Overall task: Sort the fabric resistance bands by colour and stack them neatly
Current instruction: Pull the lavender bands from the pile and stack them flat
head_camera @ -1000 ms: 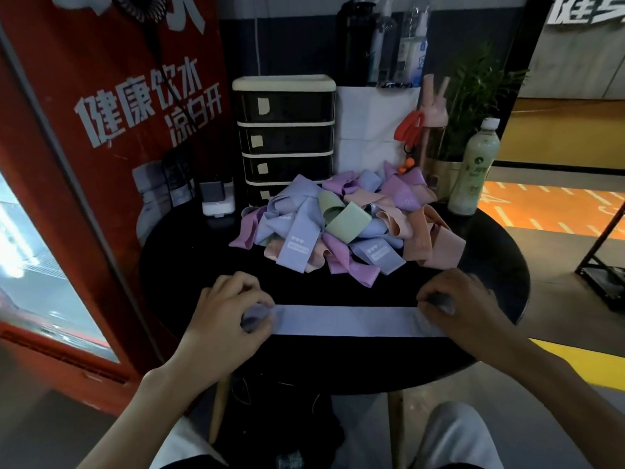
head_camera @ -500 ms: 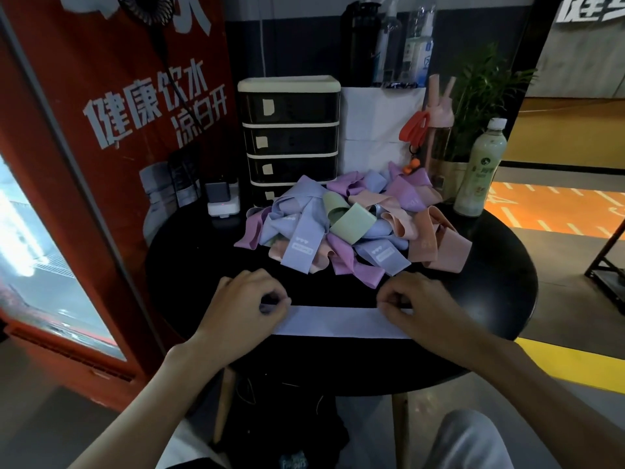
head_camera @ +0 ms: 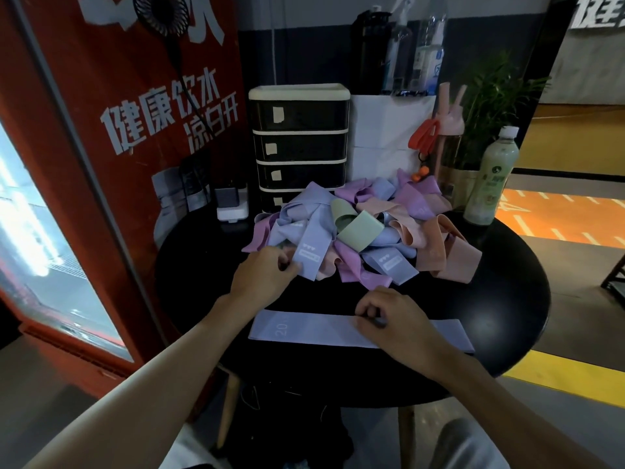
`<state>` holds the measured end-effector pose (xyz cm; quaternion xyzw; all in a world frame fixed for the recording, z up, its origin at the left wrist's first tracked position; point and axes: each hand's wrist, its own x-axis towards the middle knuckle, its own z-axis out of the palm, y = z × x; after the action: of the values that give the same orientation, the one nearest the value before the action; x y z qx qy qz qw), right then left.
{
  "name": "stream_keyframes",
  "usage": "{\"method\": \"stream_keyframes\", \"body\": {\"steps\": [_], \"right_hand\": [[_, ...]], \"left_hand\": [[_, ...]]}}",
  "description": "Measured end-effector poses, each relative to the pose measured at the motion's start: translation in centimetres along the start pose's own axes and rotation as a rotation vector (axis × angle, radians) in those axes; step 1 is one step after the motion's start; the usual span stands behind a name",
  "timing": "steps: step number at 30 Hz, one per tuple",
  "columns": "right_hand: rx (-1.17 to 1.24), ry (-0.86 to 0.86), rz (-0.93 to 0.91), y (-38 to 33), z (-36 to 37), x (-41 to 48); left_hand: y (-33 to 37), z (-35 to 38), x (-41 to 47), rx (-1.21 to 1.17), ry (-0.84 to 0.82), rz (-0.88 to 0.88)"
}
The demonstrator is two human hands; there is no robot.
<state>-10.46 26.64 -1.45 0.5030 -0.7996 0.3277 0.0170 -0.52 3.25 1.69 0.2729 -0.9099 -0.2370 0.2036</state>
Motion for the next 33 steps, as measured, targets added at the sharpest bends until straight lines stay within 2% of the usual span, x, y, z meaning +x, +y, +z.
{"method": "stream_keyframes", "body": {"steps": [6,11,15,19,23,26,30,33], "right_hand": [[0.004,0.019,-0.004,0.1,0.1,0.0],[0.036,-0.009,0.026,-0.2,-0.3,0.0],[0.040,-0.063,0.099,-1.5,-1.2,1.7],[0.526,0.040,0.311,-4.7,-2.1,5.2],[1.151,-0.013,0.613,-6.4,-1.6,8.8],[1.370,0.101,0.689,-6.7,-0.8,10.5],[1.351,0.206,0.645,-6.5,-0.8,11.0],[1.084,0.179,0.527,-6.1,-1.2,10.0]], "left_hand": [[0.9,-0.4,0.3,-0.184,0.083,-0.043],[1.8,-2.3,0.2,-0.312,0.224,0.023],[3.1,-4.2,0.1,-0.399,0.272,0.079],[4.6,-5.1,-0.6,-0.589,0.234,0.026],[6.0,-5.1,-2.0,-0.790,0.151,-0.050],[5.6,-5.1,-2.7,-0.852,0.062,-0.072],[4.6,-5.5,-2.7,-0.736,-0.042,-0.083],[3.6,-5.2,-1.4,-0.595,0.013,-0.039]]}}
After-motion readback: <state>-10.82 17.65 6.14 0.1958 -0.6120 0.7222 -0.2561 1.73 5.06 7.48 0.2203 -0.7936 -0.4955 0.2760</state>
